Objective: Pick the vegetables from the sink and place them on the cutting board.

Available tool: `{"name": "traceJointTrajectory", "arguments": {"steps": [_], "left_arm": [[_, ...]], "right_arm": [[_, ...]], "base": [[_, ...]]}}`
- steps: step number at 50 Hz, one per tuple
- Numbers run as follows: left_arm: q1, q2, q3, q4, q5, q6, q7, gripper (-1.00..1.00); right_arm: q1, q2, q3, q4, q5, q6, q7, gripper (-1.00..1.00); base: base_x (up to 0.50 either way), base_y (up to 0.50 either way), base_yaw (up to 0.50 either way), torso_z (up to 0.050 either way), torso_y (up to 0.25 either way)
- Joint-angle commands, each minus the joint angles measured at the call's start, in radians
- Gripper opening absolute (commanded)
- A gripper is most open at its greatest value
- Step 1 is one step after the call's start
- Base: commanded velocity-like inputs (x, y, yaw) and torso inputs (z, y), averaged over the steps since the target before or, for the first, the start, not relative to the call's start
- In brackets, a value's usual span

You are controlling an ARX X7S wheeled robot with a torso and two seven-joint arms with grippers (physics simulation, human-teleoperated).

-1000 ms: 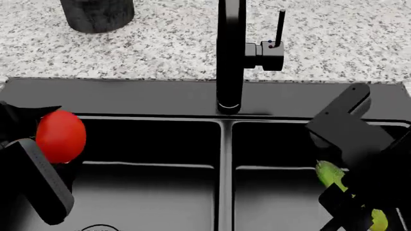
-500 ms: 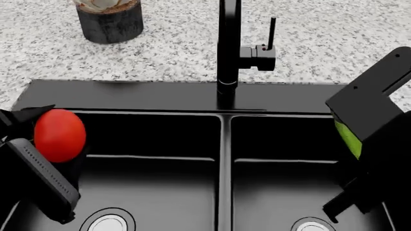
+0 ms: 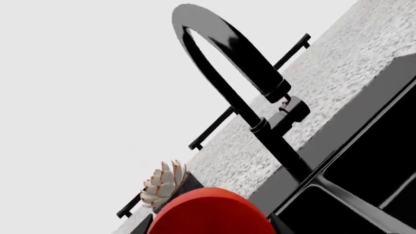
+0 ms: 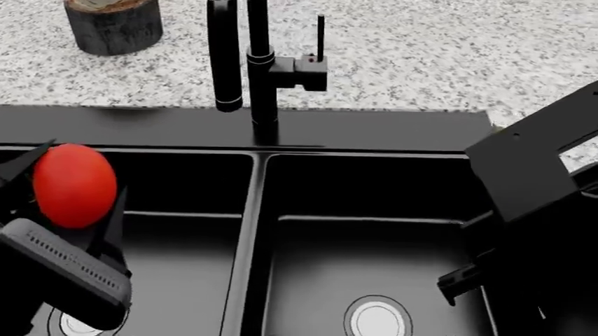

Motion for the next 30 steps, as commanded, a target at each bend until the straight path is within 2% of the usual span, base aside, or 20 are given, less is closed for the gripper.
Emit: {"name": "traceJointTrajectory", "arguments": {"steps": [1, 9, 13, 18, 30], "left_arm": [[0.025, 0.045, -0.034, 0.117, 0.050, -0.077, -0.033, -1.00], [0.036, 0.046, -0.046, 0.157, 0.060, -0.088, -0.044, -1.00], [0.011, 0.050, -0.016, 0.174, 0.079, -0.111, -0.032, -1.00], [-0.053, 0.055, 0.037, 0.153, 0.110, -0.150, -0.010, -1.00], [-0.084, 0.090, 0.106, 0.172, 0.148, -0.228, 0.011, -1.00]], "right_arm": [[-0.021, 0.009, 0.064, -0.099, 0.027, -0.027, 0.103, -1.00], [0.018, -0.023, 0.080, -0.121, 0.055, -0.010, 0.143, -1.00], [0.029, -0.041, 0.081, -0.111, 0.046, -0.003, 0.134, -1.00], [0.038, -0.026, 0.092, -0.099, 0.049, -0.008, 0.117, -1.00], [0.053, -0.009, 0.106, -0.134, 0.086, -0.002, 0.140, -1.00]], "base": [[-0.28, -0.45, 0.00, 0.000, 0.000], [-0.30, -0.45, 0.00, 0.000, 0.000], [-0.19, -0.49, 0.00, 0.000, 0.000], [0.03, -0.50, 0.00, 0.000, 0.000], [0.15, -0.50, 0.00, 0.000, 0.000]]}}
